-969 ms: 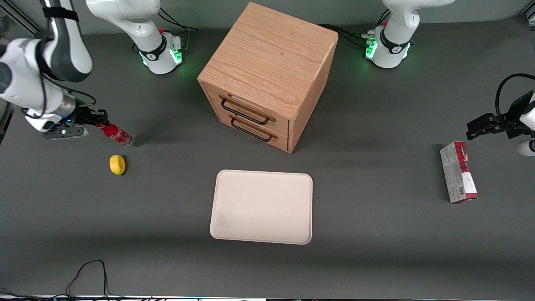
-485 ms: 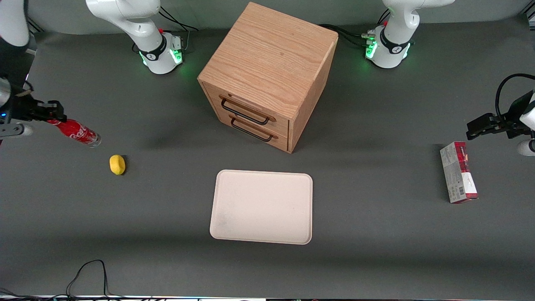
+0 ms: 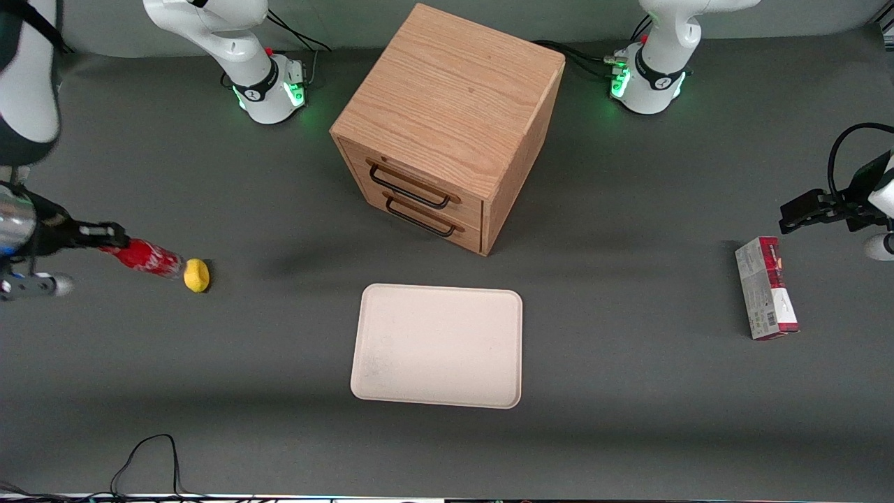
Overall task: Place coke bottle on tray
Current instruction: 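Lift the bottle and carry it over to the cream tray, then lower the bottle onto the tray and open the right gripper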
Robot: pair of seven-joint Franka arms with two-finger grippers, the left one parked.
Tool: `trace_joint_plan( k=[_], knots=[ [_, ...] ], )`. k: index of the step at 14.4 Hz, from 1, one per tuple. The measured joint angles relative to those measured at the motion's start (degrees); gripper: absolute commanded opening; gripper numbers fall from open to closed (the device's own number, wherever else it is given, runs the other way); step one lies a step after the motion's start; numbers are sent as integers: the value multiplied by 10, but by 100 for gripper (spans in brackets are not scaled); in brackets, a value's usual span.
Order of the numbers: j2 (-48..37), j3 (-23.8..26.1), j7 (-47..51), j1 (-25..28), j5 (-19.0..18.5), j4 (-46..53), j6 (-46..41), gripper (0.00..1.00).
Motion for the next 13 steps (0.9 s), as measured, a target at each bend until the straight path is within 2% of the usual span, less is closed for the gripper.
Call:
trace_joint_plan(
  k=[3, 7, 10, 13],
  knots=[
    [118, 70, 170, 18, 1, 108, 35, 0],
    [219, 81, 364, 96, 1, 161, 172, 0],
    [262, 80, 444, 131, 0, 168, 256, 0],
    [290, 80, 473, 149, -6, 177, 287, 0]
  ],
)
